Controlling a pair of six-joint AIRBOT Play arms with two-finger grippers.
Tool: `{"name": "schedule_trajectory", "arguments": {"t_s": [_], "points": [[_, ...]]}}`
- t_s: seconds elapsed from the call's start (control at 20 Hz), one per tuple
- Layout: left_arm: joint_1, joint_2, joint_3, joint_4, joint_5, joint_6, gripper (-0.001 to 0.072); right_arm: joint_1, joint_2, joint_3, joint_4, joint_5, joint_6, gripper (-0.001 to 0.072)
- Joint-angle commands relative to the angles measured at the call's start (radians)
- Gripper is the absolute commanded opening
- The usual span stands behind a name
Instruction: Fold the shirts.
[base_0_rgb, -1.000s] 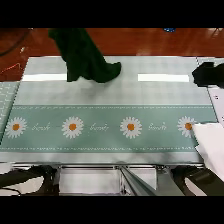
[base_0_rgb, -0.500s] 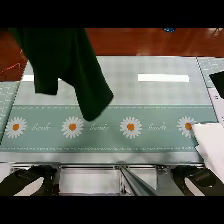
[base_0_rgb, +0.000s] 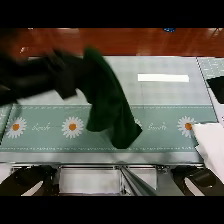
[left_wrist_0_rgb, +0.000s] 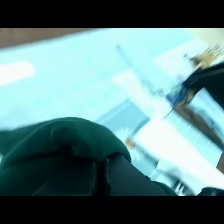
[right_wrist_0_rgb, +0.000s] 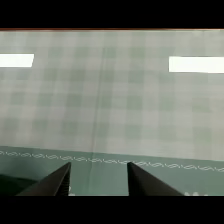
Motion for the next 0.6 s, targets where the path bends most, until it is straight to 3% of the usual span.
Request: {"name": "schedule_trajectory", "arguments": {"t_s": [0.0, 0.2, 0.25, 0.3, 0.35, 0.55], "points": [[0.055, 0.053, -0.391, -0.034, 0.043, -0.003, 0.0021, 0.000, 0.001, -0.098, 0.050, 0.002, 0.027, 0.0409], [0.302, 0.024, -0.620, -0.008, -0.036, 0.000, 0.0023, 0.000, -0.009, -0.336, 0.061, -0.046, 0.082, 0.0408], [0.365, 0.009, -0.645, -0.008, -0.084, 0.000, 0.0072, 0.000, -0.022, -0.401, 0.050, -0.070, 0.122, 0.0409], [0.418, -0.010, -0.649, -0.007, -0.136, 0.000, 0.0361, 0.000, -0.038, -0.455, 0.049, -0.106, 0.132, 0.0410], [0.466, -0.025, -0.638, -0.004, -0.174, 0.005, 0.0506, 0.000, -0.060, -0.491, 0.048, -0.149, 0.131, 0.0410], [0.758, -0.032, -0.483, 0.044, -0.340, 0.053, 0.0509, -0.216, -0.152, -0.399, 0.023, -0.118, 0.040, 0.0411]]}}
